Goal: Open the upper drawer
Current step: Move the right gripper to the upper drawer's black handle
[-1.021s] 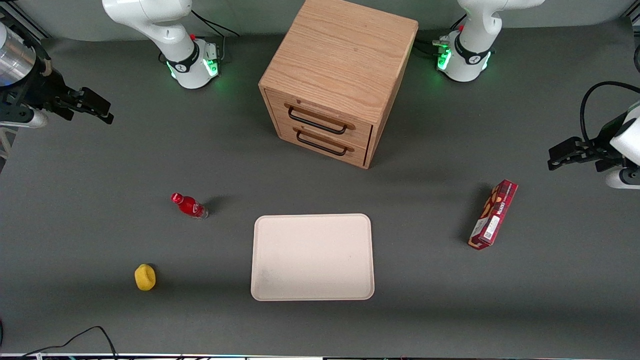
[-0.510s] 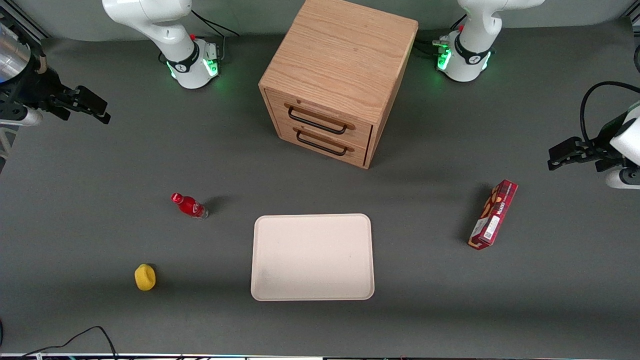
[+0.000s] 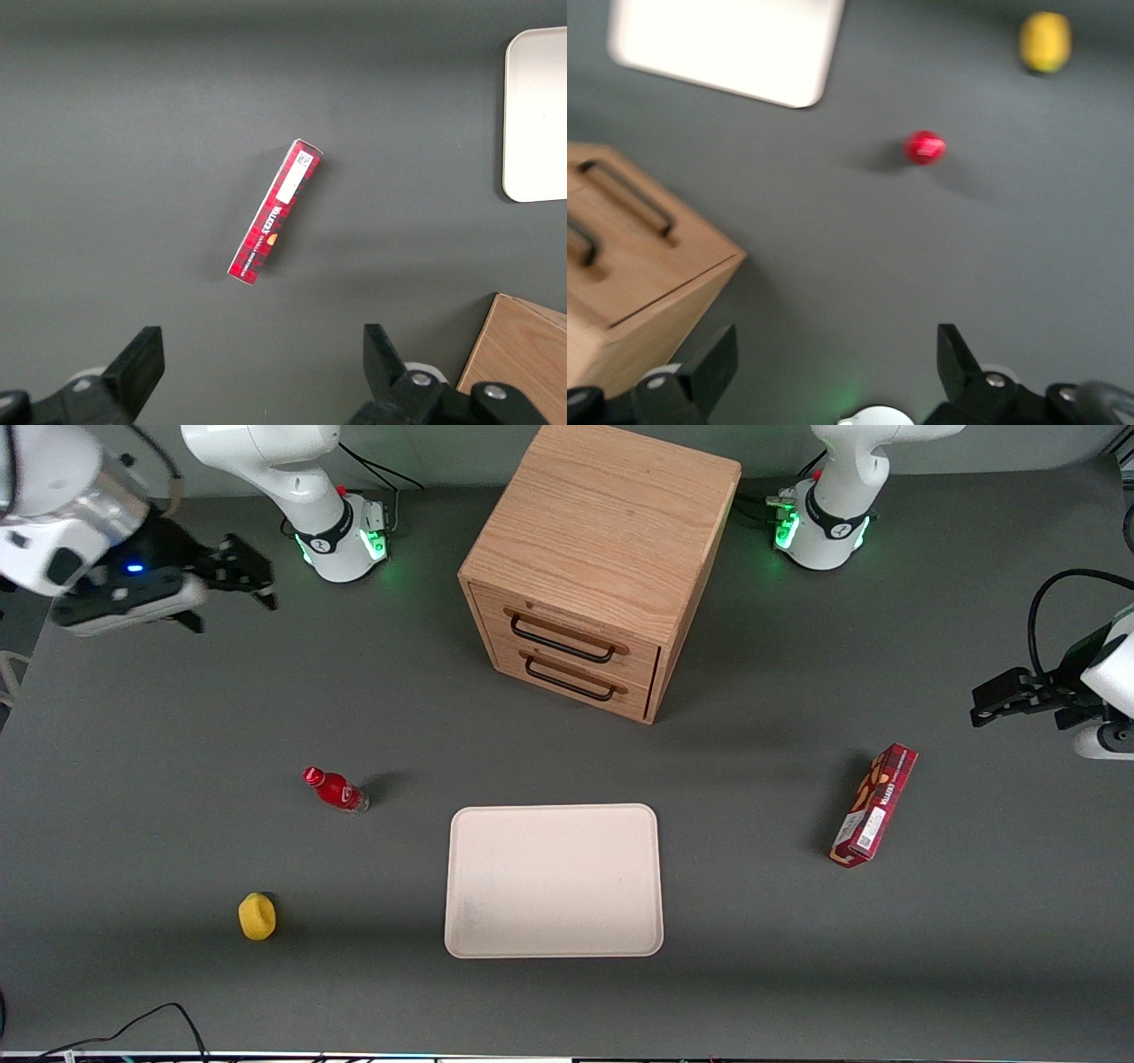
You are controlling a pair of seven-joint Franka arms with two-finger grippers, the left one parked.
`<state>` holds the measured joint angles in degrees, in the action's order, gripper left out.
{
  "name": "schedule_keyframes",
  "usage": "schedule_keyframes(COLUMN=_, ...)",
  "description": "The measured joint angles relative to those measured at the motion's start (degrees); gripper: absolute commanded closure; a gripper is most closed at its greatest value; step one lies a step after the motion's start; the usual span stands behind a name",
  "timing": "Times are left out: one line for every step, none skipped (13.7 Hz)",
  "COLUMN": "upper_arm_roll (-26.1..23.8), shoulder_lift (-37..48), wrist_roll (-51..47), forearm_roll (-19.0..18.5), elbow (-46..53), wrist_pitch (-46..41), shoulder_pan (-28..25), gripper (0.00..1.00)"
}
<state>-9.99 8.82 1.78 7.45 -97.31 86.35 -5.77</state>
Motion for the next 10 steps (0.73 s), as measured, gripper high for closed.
schedule_keyframes(upper_arm_roll=-2.6, shoulder_lift=-1.0, wrist_roll=0.7, forearm_roll=2.8, elbow=0.5, wrist_pitch=0.0, shoulder_pan=-0.1, gripper=0.00)
schedule_keyframes(upper_arm_roll=-4.9, shoulder_lift=-2.2, wrist_roll=1.8, forearm_roll=5.6, elbow=0.9, wrist_pitch=0.1, shoulder_pan=-0.2, gripper=0.00)
schedule_keyframes(upper_arm_roll=-6.6, shoulder_lift=-3.6, wrist_roll=4.5, forearm_roll=8.2, elbow=1.3, wrist_pitch=0.2, shoulder_pan=-0.3, gripper=0.00)
schedule_keyframes(upper_arm_roll=-8.1, shoulder_lift=-5.2, wrist_roll=8.8, forearm_roll=10.4, elbow=1.5, wrist_pitch=0.6, shoulder_pan=-0.3, gripper=0.00)
schedule_keyframes(upper_arm_roll=-9.3, shoulder_lift=-7.3, wrist_roll=13.9, forearm_roll=11.9, elbow=1.5, wrist_pitch=1.6, shoulder_pan=-0.3, gripper=0.00)
schedule_keyframes(upper_arm_roll=-10.5, shoulder_lift=-9.8, wrist_roll=18.5, forearm_roll=13.1, elbow=1.5, wrist_pitch=2.6, shoulder_pan=-0.3, gripper=0.00)
schedule_keyframes(upper_arm_roll=-11.4, shoulder_lift=-12.5, wrist_roll=21.6, forearm_roll=14.0, elbow=1.6, wrist_pitch=3.6, shoulder_pan=-0.3, gripper=0.00)
schedule_keyframes(upper_arm_roll=-12.3, shoulder_lift=-15.3, wrist_roll=23.2, forearm_roll=14.7, elbow=1.6, wrist_pitch=5.0, shoulder_pan=-0.3, gripper=0.00)
schedule_keyframes(upper_arm_roll=-13.4, shoulder_lift=-18.3, wrist_roll=24.3, forearm_roll=15.0, elbow=1.8, wrist_pitch=7.1, shoulder_pan=-0.3, gripper=0.00)
schedule_keyframes(upper_arm_roll=-14.9, shoulder_lift=-21.3, wrist_roll=24.8, forearm_roll=15.1, elbow=2.1, wrist_pitch=9.4, shoulder_pan=-0.3, gripper=0.00)
